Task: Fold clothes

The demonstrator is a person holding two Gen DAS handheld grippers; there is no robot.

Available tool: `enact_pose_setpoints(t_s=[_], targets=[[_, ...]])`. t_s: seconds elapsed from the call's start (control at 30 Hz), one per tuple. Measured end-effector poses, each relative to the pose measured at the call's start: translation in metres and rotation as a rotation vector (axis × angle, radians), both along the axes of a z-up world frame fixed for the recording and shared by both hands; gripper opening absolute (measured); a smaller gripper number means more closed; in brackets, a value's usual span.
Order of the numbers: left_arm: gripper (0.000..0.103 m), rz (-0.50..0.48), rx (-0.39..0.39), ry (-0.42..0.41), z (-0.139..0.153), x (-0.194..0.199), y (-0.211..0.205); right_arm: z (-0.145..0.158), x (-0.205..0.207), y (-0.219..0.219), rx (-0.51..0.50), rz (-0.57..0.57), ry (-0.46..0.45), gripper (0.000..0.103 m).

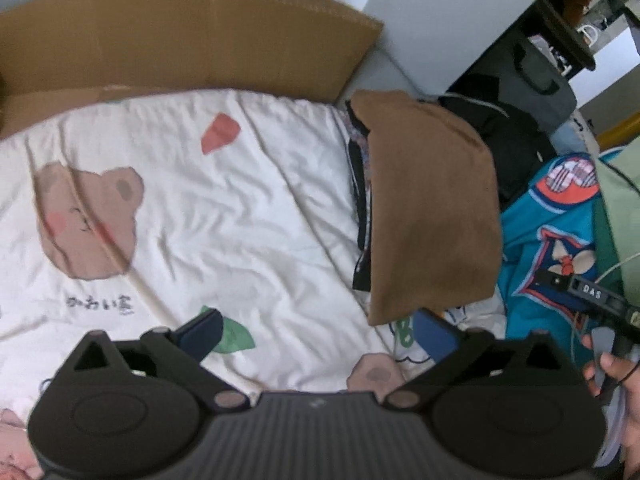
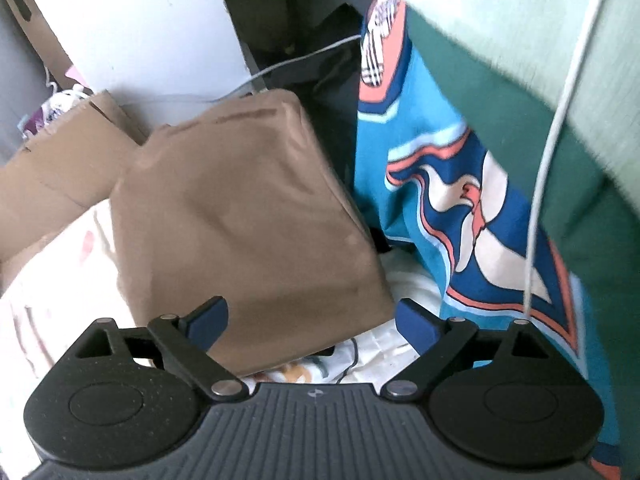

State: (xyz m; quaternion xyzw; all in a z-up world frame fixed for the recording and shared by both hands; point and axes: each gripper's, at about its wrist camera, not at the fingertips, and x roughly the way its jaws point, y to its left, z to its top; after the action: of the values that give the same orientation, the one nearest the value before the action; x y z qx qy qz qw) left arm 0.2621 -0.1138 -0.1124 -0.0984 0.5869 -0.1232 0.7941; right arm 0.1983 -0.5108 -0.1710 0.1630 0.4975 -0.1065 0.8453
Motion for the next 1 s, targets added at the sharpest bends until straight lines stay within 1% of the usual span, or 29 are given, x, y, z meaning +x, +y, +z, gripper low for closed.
enact_pose_setpoints(t_s=[0.33, 0.5, 0.6, 0.7, 0.77, 0.9, 1.0], targets=[[0.102, 0.065, 0.072, -0.042, 0.071, -0.020, 0.046, 0.053, 0.001, 0.020, 0.059, 0.005, 0.026, 0.099], [0.102, 0.101, 0.108, -0.061, 0.103, -0.032, 0.074, 0.082, -0.003, 0.031, 0.084, 0.007, 0.012, 0.099], [0.102, 0.109, 0.119, -0.068, 0.120, -0.038, 0.088, 0.100, 0.000, 0.043, 0.099, 0.006, -0.012, 0.099], [0.102, 0.127, 0.121, -0.056, 0.135, -0.043, 0.103, 0.116, 0.006, 0.059, 0.104, 0.027, -0.002, 0.099], [0.102, 0.145, 0.129, -0.063, 0.146, -0.048, 0.113, 0.126, 0.009, 0.070, 0.108, 0.043, 0.006, 0.099], [0.102, 0.167, 0.171, -0.082, 0.169, -0.059, 0.129, 0.151, 0.014, 0.091, 0.106, 0.073, 0.016, 0.099], [0.102, 0.185, 0.205, -0.083, 0.184, -0.067, 0.145, 0.175, 0.016, 0.106, 0.093, 0.092, 0.004, 0.099]])
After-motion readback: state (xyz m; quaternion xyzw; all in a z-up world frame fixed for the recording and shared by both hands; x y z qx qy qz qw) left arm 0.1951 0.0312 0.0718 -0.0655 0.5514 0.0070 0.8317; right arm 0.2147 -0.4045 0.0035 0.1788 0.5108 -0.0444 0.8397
